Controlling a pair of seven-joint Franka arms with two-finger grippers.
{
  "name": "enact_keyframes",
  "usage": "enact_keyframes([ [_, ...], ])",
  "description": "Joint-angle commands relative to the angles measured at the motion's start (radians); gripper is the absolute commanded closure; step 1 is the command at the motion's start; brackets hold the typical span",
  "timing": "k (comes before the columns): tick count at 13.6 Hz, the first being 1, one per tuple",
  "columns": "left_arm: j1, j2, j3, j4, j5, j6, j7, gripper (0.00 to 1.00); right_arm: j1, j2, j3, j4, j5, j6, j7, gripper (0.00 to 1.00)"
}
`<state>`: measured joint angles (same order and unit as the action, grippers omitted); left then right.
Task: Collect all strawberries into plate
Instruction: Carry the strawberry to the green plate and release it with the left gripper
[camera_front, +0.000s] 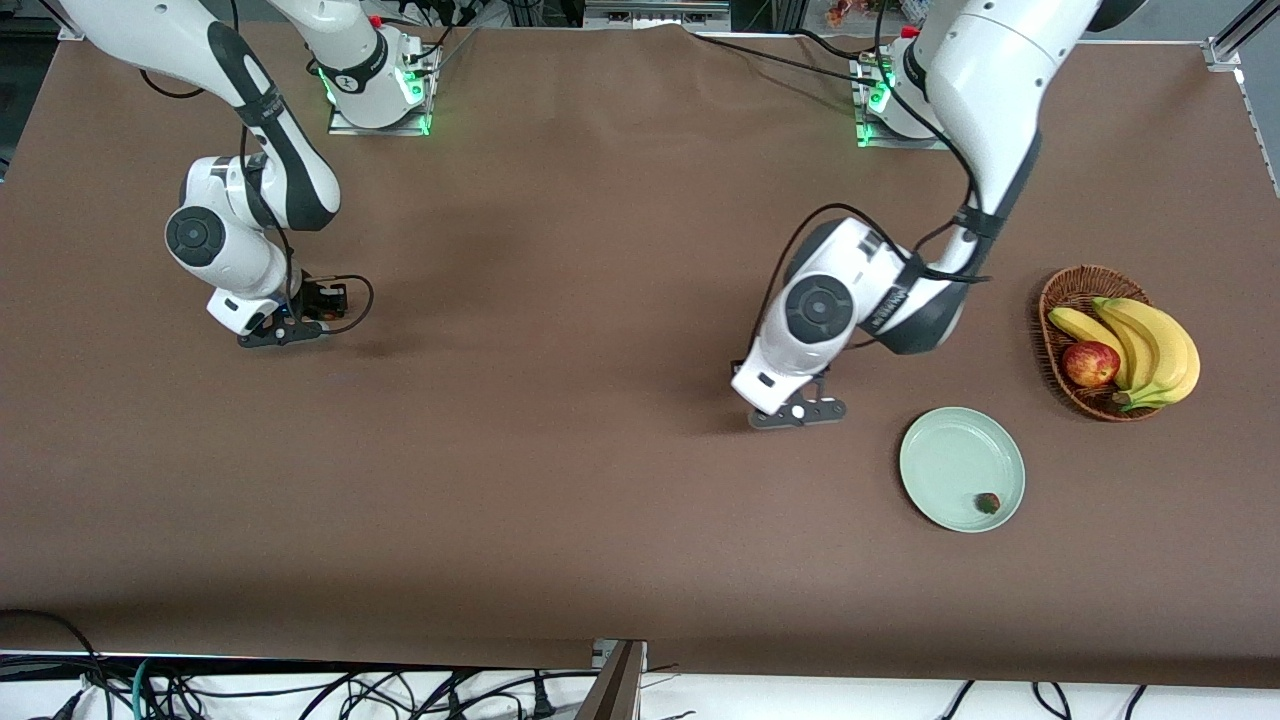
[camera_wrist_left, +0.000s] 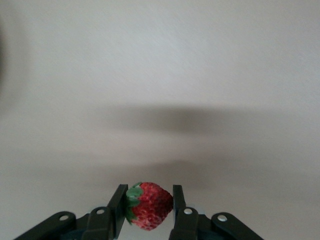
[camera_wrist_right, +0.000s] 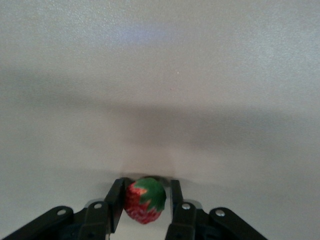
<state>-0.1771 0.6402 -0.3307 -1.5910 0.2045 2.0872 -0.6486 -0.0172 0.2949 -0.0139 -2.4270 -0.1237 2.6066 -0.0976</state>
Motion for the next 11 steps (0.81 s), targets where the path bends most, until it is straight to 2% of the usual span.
enact_keyframes([
  [1,0.073,-0.051,-0.011,-0.015,0.018,-0.074,0.150,1.00,-0.015,-0.014,0.006,-0.020,0.001,0.013,-0.013,0.71],
  [4,0.151,-0.068,-0.010,-0.015,0.018,-0.114,0.320,1.00,-0.015,-0.019,0.008,-0.011,0.001,0.013,-0.008,0.81],
  [6,0.211,-0.063,-0.008,-0.015,0.019,-0.113,0.421,1.00,-0.012,-0.023,0.025,0.025,0.006,0.015,-0.002,0.81],
  [11,0.303,-0.057,-0.005,-0.014,0.024,-0.101,0.593,1.00,0.026,0.007,0.146,0.170,0.022,0.012,0.151,0.81],
])
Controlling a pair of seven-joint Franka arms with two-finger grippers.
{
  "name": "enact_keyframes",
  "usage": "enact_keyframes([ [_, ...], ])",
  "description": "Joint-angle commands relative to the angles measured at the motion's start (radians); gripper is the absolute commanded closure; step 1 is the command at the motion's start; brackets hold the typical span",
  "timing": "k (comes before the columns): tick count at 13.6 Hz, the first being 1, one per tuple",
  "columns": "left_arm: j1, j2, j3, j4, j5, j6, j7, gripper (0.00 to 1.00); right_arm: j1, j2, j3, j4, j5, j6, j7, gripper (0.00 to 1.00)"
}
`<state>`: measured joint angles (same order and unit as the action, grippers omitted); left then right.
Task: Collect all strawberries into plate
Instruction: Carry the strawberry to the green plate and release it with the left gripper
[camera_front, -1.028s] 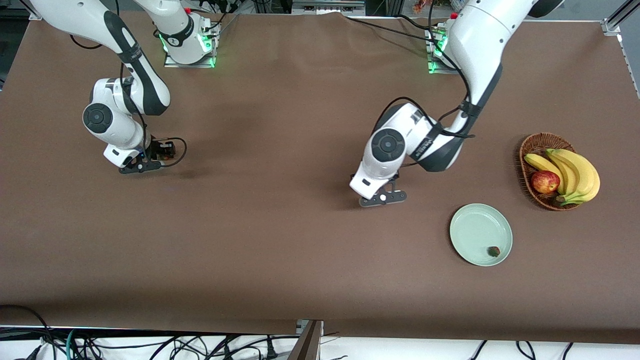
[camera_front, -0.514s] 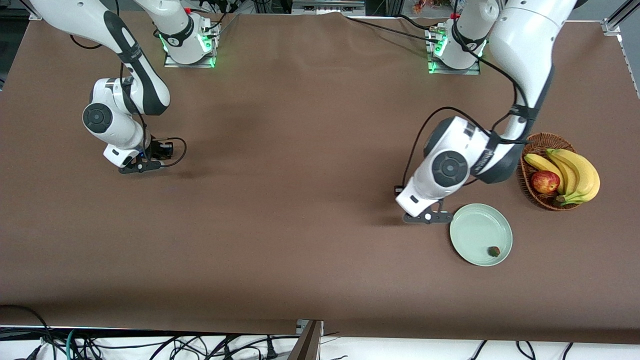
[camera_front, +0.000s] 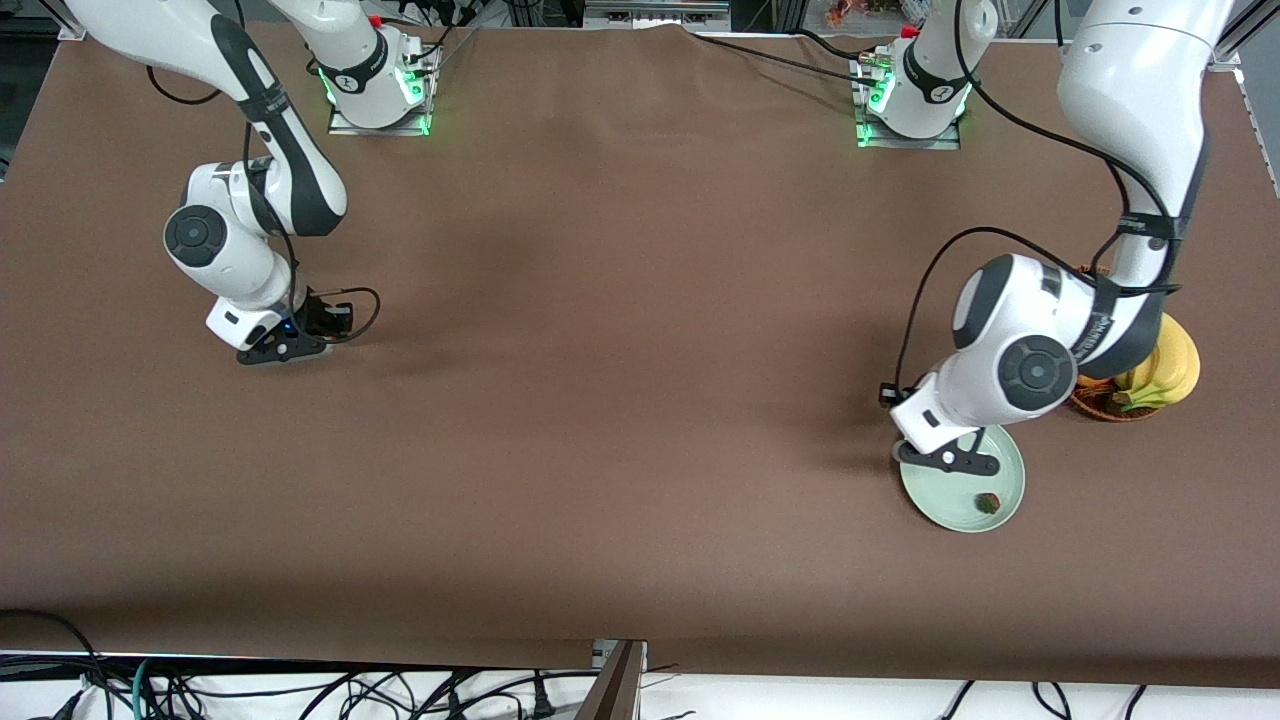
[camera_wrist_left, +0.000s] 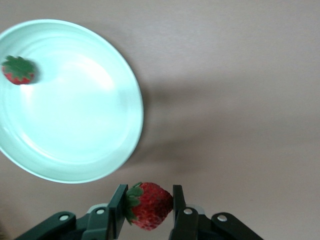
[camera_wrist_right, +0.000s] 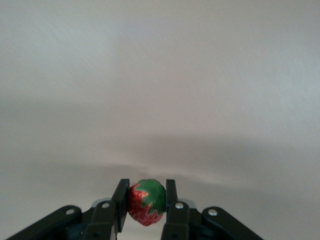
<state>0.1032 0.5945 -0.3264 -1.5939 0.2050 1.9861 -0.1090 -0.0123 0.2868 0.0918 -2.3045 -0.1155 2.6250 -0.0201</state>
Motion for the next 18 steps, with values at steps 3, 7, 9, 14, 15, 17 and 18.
enact_keyframes([
  [3,0.061,0.033,-0.010,0.041,0.082,0.002,0.101,1.00,0.104,0.073,0.100,0.134,0.014,-0.008,0.282,0.81],
  [7,0.088,0.097,-0.008,0.113,0.086,0.003,0.199,1.00,0.267,0.191,0.121,0.295,0.014,-0.008,0.613,0.81],
  [9,0.092,0.102,-0.005,0.120,0.085,0.003,0.207,1.00,0.358,0.264,0.121,0.387,0.013,-0.008,0.773,0.81],
  [14,0.092,0.107,-0.003,0.121,0.083,0.003,0.207,0.44,0.549,0.437,0.121,0.644,0.002,-0.008,1.051,0.81],
  [15,0.092,0.107,-0.003,0.121,0.083,0.003,0.207,0.40,0.570,0.455,0.121,0.674,0.002,-0.008,1.068,0.81],
  [17,0.093,0.107,-0.003,0.121,0.082,0.003,0.207,0.25,0.600,0.482,0.121,0.700,0.002,-0.007,1.072,0.80],
  [18,0.096,0.107,-0.003,0.121,0.080,0.003,0.207,0.20,0.616,0.497,0.121,0.717,0.002,-0.007,1.074,0.80],
])
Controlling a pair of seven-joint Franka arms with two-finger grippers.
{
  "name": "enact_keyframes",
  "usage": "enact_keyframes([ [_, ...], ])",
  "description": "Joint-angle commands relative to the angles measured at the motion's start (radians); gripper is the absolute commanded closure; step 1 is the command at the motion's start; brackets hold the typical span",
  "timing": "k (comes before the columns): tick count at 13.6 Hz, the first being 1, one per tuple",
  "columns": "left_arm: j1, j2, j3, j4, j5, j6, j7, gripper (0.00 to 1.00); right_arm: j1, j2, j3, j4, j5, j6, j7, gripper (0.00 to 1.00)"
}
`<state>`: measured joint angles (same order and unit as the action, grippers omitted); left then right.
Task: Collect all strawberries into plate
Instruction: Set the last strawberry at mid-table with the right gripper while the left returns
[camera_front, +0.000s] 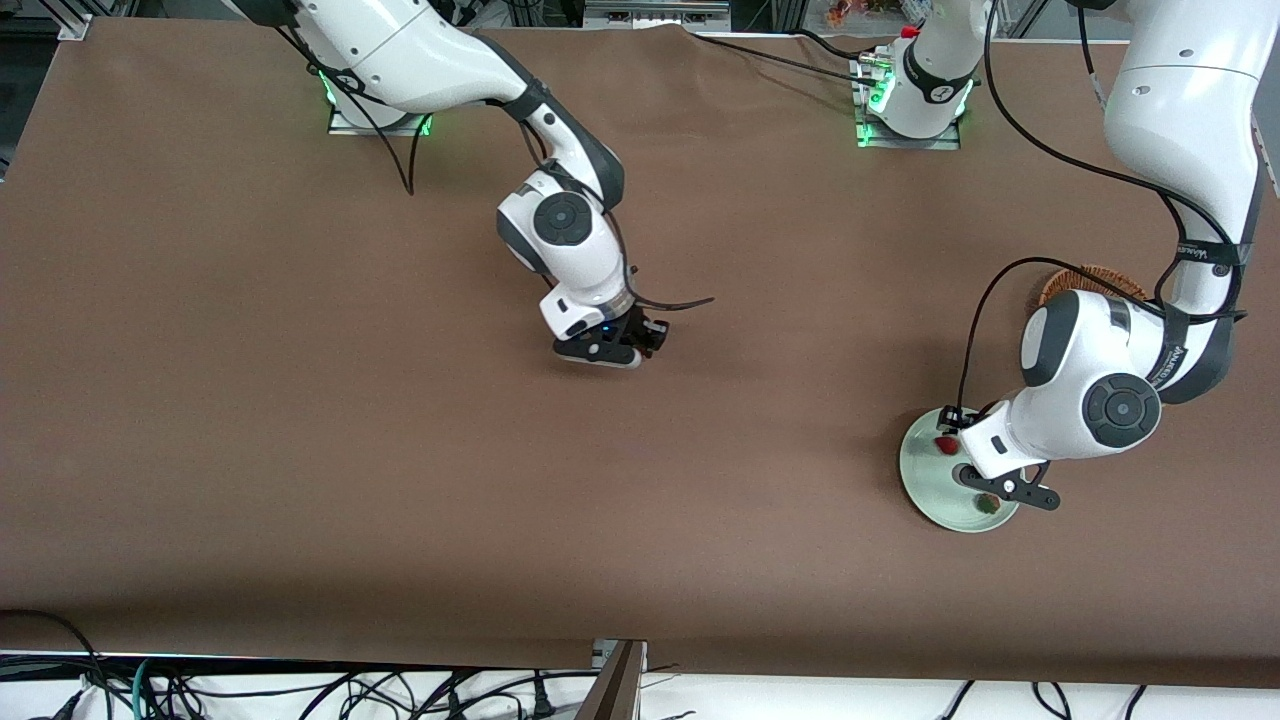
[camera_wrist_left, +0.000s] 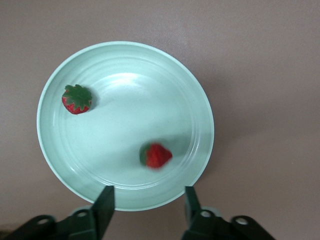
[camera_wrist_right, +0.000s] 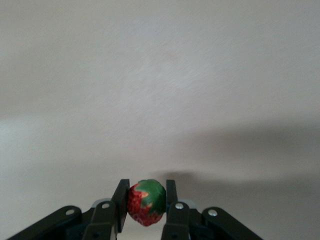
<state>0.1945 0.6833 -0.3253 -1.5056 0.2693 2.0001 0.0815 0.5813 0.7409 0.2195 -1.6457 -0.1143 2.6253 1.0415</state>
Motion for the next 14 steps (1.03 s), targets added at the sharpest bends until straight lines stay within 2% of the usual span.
enact_keyframes([
  [1,0.005,0.018,-0.004,0.033,0.016,-0.011,0.017,0.18,0.049,0.061,-0.006,0.081,0.002,-0.007,0.014,0.79],
  [5,0.005,0.018,-0.004,0.033,0.016,-0.011,0.017,0.17,0.098,0.124,-0.008,0.161,0.002,-0.004,0.045,0.78],
  [7,0.005,0.016,-0.004,0.033,0.013,-0.012,0.014,0.16,0.104,0.135,-0.008,0.173,0.001,-0.004,0.045,0.64],
  [8,0.005,0.016,-0.004,0.033,0.010,-0.012,0.011,0.16,0.104,0.135,-0.008,0.173,0.001,-0.004,0.045,0.54],
  [9,0.005,0.013,-0.004,0.033,0.005,-0.012,0.003,0.11,0.104,0.133,-0.008,0.173,-0.002,-0.004,0.043,0.48],
  [10,0.006,0.012,-0.006,0.033,0.001,-0.012,0.003,0.00,0.104,0.132,-0.008,0.173,-0.004,-0.005,0.040,0.01],
  [14,0.000,0.007,-0.012,0.028,-0.042,-0.023,-0.002,0.00,0.062,0.077,-0.014,0.175,-0.013,-0.028,0.002,0.00],
])
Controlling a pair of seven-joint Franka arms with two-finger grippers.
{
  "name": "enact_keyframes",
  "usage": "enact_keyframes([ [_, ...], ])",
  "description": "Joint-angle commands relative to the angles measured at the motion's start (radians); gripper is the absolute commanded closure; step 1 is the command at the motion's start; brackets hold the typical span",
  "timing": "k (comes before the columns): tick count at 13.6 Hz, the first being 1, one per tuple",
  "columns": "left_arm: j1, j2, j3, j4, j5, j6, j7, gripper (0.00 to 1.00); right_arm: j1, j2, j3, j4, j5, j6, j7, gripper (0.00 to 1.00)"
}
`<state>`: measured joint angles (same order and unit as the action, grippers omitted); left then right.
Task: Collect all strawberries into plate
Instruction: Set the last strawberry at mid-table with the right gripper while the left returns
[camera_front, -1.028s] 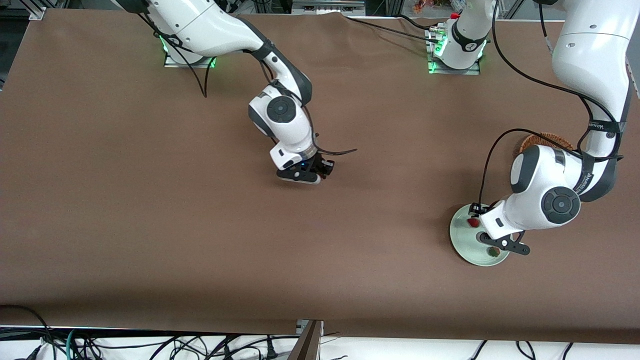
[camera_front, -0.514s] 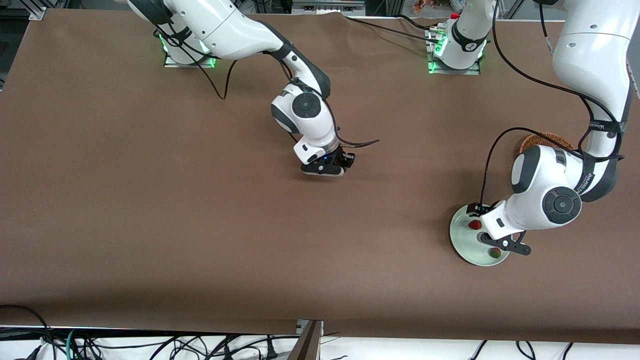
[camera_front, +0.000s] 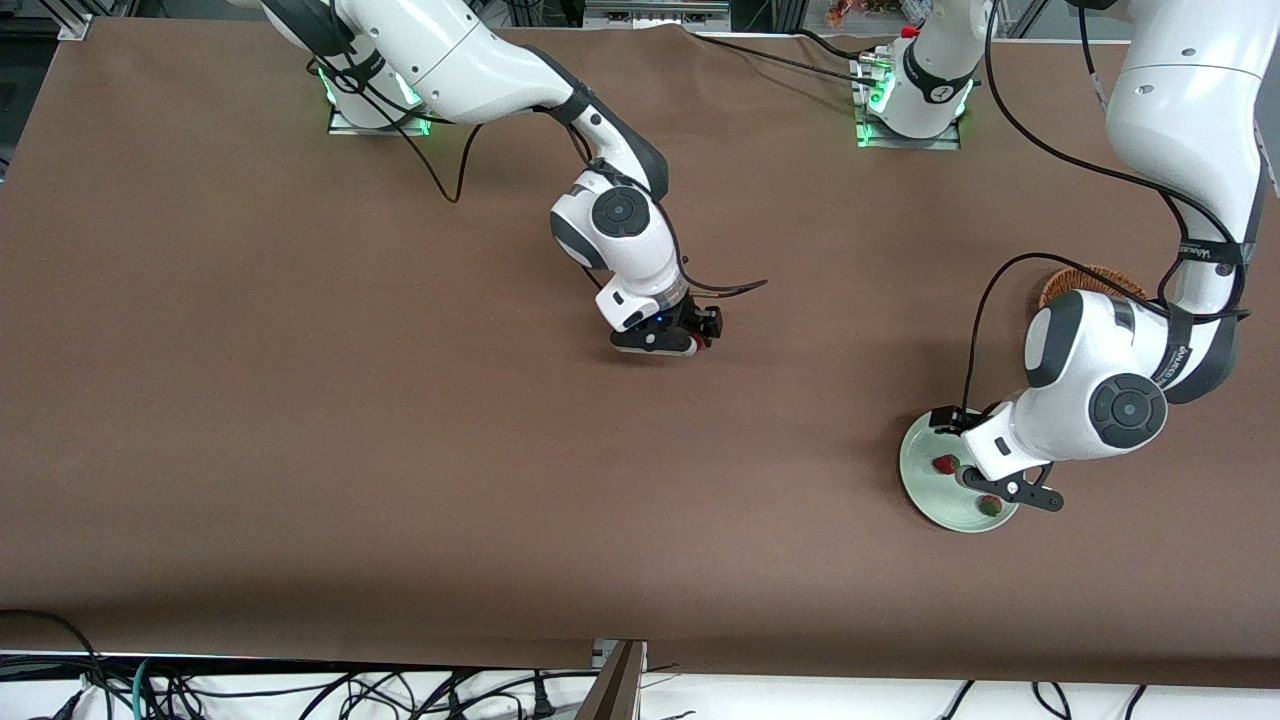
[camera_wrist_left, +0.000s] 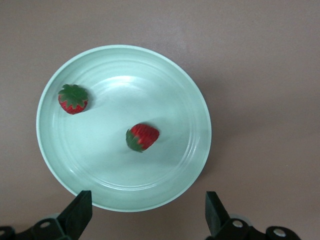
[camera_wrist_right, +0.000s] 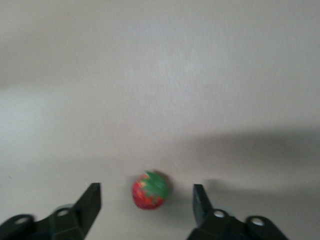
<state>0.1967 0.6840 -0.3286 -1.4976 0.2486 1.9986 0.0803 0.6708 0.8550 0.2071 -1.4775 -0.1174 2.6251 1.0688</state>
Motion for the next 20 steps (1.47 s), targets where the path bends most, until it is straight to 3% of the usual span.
enact_keyframes([
  [1,-0.005,0.006,-0.012,0.020,-0.023,-0.021,-0.005,0.00,-0.054,-0.057,-0.002,0.008,-0.008,-0.090,-0.076,0.00],
  [5,-0.016,-0.014,-0.039,0.017,-0.098,-0.059,-0.089,0.00,-0.199,-0.161,0.000,0.006,-0.004,-0.330,-0.370,0.00],
  [10,-0.042,-0.040,-0.188,0.011,-0.089,-0.141,-0.392,0.00,-0.390,-0.305,0.000,0.005,0.001,-0.586,-0.645,0.00],
  [15,-0.215,-0.032,-0.190,0.017,-0.086,-0.123,-0.684,0.00,-0.562,-0.497,0.000,-0.004,0.008,-0.856,-0.858,0.00],
  [20,-0.373,0.019,-0.178,0.008,-0.083,0.014,-0.930,0.00,-0.681,-0.652,-0.030,-0.039,0.039,-1.000,-1.035,0.00],
])
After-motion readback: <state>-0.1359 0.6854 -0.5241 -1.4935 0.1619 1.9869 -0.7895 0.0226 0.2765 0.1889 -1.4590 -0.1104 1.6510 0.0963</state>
